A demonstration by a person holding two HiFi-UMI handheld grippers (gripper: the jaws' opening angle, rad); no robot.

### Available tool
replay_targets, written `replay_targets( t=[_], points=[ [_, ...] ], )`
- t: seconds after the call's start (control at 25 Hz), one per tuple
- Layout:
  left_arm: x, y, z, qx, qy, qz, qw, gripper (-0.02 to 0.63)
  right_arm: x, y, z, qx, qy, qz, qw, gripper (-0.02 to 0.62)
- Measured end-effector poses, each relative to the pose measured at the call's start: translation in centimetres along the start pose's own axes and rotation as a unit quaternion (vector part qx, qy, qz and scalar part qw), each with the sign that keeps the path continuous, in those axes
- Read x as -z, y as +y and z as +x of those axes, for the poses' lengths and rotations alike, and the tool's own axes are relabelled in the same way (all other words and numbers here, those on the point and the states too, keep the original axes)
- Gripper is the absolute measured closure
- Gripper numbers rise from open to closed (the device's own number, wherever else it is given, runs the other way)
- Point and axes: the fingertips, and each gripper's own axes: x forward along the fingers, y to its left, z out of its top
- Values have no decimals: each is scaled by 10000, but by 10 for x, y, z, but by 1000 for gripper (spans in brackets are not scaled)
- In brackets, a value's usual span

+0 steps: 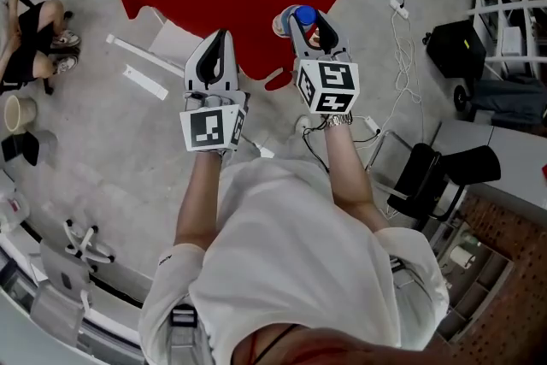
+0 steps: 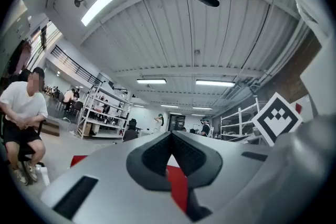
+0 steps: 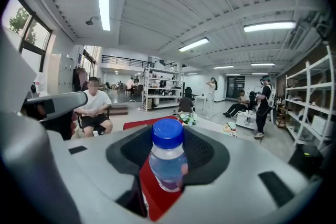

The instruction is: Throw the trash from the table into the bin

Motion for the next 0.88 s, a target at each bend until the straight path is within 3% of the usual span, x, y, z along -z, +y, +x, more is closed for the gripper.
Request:
replay_targets(
  t=[0.56, 0.88],
  points=[
    [25, -123, 45, 1093, 100, -127, 9939, 601, 32, -128, -69, 1038, 98, 410, 9937, 414],
    [43, -185, 69, 1081, 183, -80, 9939, 601, 53, -189, -85, 940, 91, 530, 9941, 414]
  ],
)
